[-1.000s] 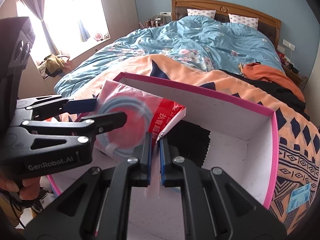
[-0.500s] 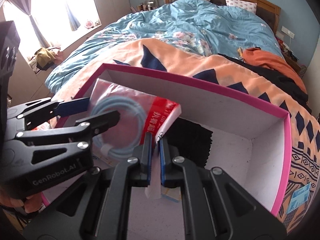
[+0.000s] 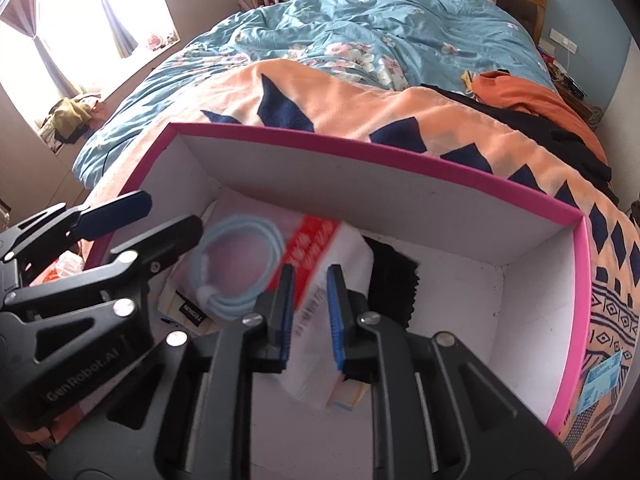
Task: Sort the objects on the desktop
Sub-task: 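Open both grippers to lay the cable bag on the black bag, then move both grippers back to the pile toward the plaid headband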
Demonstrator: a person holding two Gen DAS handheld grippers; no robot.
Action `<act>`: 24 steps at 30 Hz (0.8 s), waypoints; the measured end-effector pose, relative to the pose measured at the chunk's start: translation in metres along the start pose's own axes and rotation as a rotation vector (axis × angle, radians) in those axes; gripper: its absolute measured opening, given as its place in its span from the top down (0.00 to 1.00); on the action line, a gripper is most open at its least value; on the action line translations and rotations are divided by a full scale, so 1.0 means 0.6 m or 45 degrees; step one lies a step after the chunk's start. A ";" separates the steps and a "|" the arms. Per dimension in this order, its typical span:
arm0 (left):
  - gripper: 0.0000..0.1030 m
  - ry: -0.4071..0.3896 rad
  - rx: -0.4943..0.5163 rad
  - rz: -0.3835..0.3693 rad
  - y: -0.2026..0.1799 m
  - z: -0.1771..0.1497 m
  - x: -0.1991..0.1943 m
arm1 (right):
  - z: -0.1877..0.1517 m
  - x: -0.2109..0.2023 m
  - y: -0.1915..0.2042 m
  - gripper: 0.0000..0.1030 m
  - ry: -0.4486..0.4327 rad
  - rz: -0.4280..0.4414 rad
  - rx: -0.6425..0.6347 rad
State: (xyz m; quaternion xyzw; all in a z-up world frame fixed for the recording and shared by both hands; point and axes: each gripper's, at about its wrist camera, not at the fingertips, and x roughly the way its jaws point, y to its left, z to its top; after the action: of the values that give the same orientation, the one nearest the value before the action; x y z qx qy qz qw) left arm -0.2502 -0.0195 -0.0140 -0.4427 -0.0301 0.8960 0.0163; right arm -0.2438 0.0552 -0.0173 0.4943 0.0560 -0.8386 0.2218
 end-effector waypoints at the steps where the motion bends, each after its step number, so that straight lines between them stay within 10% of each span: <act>1: 0.52 0.000 -0.002 -0.005 0.002 0.000 0.000 | -0.001 -0.002 -0.004 0.83 -0.003 -0.001 0.004; 15: 0.52 -0.035 0.064 -0.001 0.012 -0.007 -0.011 | -0.069 -0.081 -0.034 0.79 -0.110 0.155 0.037; 24: 0.45 -0.339 0.284 -0.206 -0.013 -0.087 -0.166 | -0.206 -0.220 -0.004 0.71 -0.281 0.259 -0.230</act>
State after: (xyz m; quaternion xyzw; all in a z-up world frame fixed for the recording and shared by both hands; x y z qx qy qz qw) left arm -0.1482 -0.0155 0.0338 -0.3117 0.0320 0.9403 0.1330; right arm -0.0909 0.1381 0.0324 0.3805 0.0561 -0.8526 0.3538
